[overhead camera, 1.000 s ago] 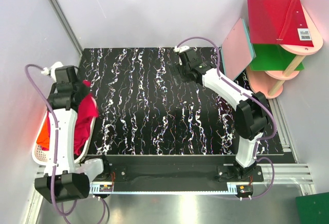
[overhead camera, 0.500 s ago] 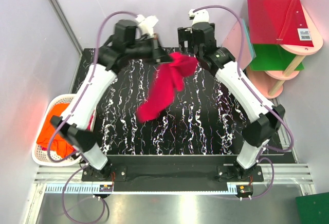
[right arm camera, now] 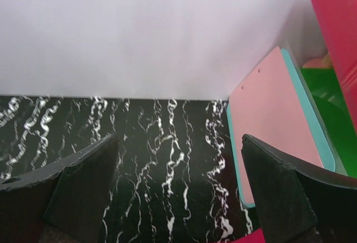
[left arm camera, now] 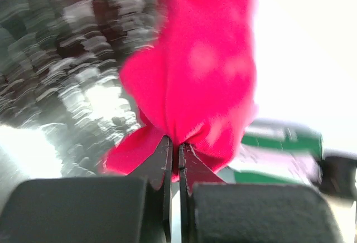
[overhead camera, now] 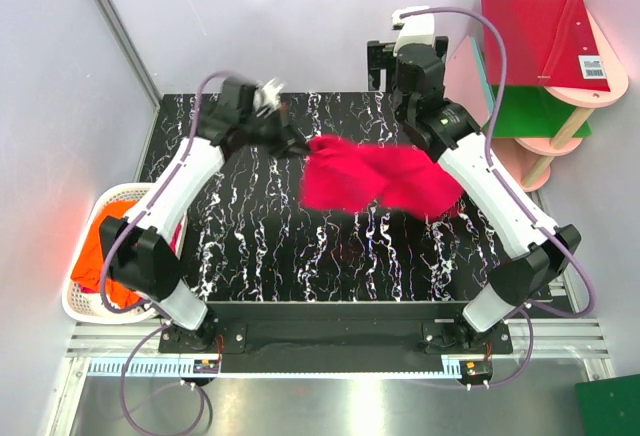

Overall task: Fold and stack the t-shirts
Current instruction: Move the tshirt to the center of the board

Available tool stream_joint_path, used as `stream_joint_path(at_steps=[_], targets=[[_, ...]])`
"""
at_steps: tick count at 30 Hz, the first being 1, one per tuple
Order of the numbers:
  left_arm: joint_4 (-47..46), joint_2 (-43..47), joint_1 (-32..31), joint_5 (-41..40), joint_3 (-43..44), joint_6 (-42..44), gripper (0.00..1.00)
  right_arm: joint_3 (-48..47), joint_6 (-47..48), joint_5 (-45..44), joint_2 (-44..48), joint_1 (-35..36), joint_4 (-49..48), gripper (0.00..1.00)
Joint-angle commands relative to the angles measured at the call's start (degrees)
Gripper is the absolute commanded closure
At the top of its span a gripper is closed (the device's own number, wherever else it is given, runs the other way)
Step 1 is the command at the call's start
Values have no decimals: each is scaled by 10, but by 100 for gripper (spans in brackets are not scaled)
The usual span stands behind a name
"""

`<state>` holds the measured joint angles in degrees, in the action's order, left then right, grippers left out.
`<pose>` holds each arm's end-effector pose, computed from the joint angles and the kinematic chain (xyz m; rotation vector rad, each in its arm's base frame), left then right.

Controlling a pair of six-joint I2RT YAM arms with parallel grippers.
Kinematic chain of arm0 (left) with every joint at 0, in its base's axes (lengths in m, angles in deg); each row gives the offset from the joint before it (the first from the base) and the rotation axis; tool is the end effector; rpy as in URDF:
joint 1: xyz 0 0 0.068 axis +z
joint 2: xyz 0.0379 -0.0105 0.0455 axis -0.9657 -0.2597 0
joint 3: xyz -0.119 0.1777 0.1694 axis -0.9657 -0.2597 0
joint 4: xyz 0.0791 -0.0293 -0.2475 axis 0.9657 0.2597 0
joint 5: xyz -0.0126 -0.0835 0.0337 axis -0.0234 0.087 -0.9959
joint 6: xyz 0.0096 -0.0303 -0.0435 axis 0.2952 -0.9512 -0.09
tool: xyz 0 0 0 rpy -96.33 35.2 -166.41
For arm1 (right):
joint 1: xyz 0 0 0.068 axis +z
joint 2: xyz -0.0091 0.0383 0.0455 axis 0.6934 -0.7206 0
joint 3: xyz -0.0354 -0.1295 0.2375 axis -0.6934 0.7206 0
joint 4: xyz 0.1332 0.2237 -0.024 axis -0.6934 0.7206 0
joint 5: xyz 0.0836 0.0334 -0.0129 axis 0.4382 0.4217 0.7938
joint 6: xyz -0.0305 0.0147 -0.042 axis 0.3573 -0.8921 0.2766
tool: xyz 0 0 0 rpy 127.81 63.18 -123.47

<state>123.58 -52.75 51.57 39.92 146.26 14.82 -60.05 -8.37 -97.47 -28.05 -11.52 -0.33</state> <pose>0.3216 -0.1627 0.3822 0.0708 2.3597 -1.3084 0.3136 0.1750 0.4808 -0.0692 1.6444 -0.1243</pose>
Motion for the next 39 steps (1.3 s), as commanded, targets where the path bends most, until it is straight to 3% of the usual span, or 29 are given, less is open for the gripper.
stream_joint_path(at_steps=[1, 4, 10, 16, 21, 26, 30, 33, 34, 37, 39], targets=[[20, 24, 91, -42, -145, -31, 100, 19, 13, -13, 8, 7, -20, 0], [85, -32, 126, -53, -186, 2, 100, 24, 14, 4, 1, 6, -20, 0], [188, -126, 141, -145, -133, 33, 100, 36, 14, 40, -4, 6, -17, 0], [206, -111, 175, -266, -45, 13, 100, 78, -17, 101, -2, 7, 53, 0], [204, -122, 211, -305, 24, -6, 100, 98, -78, 269, -39, 6, 175, 0], [204, -179, 252, -292, 49, -23, 100, 72, -86, 467, -143, 5, 280, 2], [197, -246, 287, -254, 66, -38, 99, 59, -86, 565, -195, 5, 342, 3], [198, -292, 306, -226, 121, -17, 70, 62, -87, 590, -204, 5, 347, 2], [200, -295, 309, -223, 144, -12, 27, 62, -86, 593, -203, 6, 348, 2], [199, -266, 317, -233, 155, -6, 1, 69, -87, 602, -189, 6, 351, 2], [199, -222, 318, -251, 146, 8, 1, 79, -92, 614, -176, 8, 353, 3]])
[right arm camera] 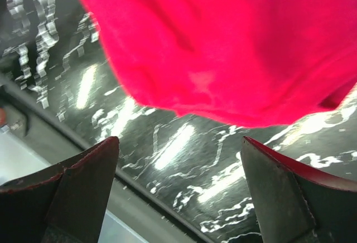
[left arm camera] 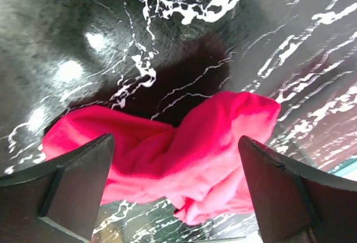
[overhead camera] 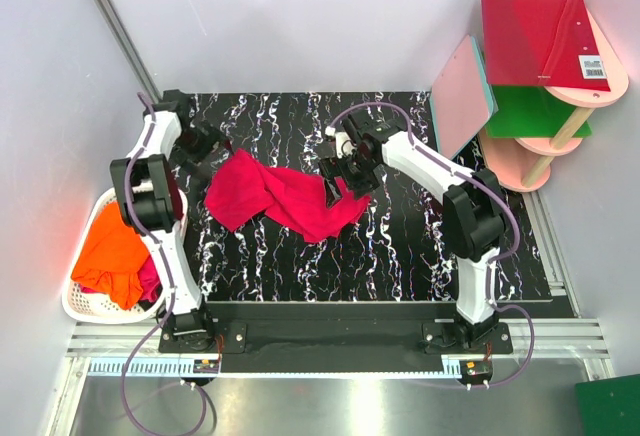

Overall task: Fold and stack the t-shirts
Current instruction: Move the tshirt to the center of the board, then flatten out the tshirt

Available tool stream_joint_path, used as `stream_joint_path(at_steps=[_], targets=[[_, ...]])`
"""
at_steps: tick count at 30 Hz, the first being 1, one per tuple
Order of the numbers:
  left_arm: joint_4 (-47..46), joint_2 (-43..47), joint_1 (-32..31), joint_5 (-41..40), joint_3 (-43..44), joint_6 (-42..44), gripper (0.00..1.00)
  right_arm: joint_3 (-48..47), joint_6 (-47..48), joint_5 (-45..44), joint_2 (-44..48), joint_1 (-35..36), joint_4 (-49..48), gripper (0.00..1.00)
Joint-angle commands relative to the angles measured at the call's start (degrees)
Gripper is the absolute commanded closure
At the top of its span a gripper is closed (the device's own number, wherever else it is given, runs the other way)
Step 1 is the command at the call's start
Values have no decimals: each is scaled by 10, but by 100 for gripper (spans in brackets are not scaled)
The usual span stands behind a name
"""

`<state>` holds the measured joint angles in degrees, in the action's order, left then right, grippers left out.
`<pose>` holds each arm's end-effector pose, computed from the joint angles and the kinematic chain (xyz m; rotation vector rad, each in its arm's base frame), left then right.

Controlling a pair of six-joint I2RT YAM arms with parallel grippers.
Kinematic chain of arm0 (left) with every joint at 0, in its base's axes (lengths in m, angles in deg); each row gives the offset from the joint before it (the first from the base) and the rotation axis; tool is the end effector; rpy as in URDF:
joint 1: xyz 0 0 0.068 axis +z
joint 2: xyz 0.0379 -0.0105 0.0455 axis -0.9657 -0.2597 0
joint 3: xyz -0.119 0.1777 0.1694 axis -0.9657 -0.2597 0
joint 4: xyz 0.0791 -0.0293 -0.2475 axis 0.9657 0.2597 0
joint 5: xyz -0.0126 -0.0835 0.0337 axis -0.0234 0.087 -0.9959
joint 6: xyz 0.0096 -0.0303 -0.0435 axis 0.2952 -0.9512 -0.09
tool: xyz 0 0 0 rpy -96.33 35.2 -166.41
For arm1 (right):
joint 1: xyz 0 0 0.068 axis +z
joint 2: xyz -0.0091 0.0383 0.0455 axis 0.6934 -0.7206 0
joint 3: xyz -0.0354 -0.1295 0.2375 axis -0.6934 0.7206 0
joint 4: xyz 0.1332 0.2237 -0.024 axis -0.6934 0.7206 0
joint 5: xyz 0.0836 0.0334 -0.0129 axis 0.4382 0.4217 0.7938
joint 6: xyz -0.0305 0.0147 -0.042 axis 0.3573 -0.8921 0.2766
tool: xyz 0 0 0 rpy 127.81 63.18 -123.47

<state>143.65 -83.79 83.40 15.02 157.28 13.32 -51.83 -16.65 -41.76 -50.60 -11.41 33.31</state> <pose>0.4416 0.0577 0.2045 -1.1992 2.6742 -0.4232 0.3468 0.2362 0.2342 -0.7902 2.7344 0.6663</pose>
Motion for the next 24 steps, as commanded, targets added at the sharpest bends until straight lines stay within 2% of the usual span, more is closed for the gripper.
stream_joint_path(at_steps=[1, 6, 9, 12, 15, 22, 24], targets=[[-2, 105, -1, -7, 18, 29, 1, 1, -10, 63, 55, 7, 17, 3], [-5, 215, -2, -42, -118, 72, 1, 30, -20, 72, 74, 55, 18, 5], [-8, 259, -1, -53, -201, 86, 1, 31, -30, 53, 53, 100, 24, 10], [-17, 287, 0, -55, -260, 95, 1, 17, -42, 15, 19, 136, 23, 10], [-27, 299, -1, -49, -287, 101, 1, -10, -52, -43, -21, 155, 21, 10], [-31, 296, -1, -26, -272, 122, 1, -92, -55, -284, -126, 187, 36, 11], [-31, 297, 0, -20, -266, 124, 1, -101, -58, -323, -144, 193, 32, 11]])
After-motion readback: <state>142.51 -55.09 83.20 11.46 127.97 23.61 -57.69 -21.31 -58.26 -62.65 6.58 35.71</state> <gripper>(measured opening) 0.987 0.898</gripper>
